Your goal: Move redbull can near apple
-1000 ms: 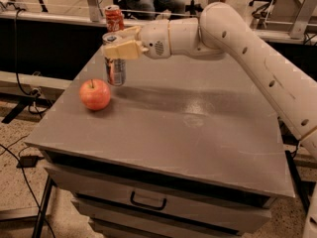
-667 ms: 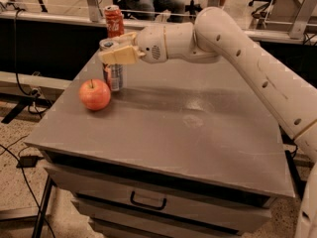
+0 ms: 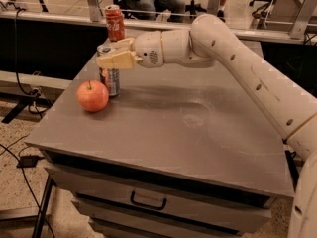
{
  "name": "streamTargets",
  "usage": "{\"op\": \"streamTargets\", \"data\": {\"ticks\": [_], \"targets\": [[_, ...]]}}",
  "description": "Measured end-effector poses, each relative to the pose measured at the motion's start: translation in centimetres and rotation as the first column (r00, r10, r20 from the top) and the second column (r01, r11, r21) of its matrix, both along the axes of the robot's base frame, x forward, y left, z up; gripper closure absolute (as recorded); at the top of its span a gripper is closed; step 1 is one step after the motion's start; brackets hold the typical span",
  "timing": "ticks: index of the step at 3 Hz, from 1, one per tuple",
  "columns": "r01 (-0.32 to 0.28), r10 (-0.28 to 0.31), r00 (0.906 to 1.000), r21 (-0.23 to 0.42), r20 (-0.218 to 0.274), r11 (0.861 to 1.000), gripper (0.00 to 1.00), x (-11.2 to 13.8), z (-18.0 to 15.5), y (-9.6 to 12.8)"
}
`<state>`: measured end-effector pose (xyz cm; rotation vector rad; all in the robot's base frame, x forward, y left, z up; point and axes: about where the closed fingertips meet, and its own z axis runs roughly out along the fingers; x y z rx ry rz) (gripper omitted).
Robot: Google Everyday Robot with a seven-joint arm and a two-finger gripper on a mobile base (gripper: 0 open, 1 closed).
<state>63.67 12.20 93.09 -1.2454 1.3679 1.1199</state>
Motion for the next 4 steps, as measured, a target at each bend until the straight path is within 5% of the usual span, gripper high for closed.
{"op": "streamTargets", "data": {"ticks": [2,3,4], "targets": [[-0.009,0.009,1.0000,0.000,0.000,1.000,0.15,-0.22,0.02,0.53],[-0.014,0.014,0.9999,0.000,0.000,1.000,0.00,-0.33,0.03,0.80],[-0.023,0.023,0.9997,-0.011,0.006,1.000,0.00,-0.55,0.27,0.57]]}}
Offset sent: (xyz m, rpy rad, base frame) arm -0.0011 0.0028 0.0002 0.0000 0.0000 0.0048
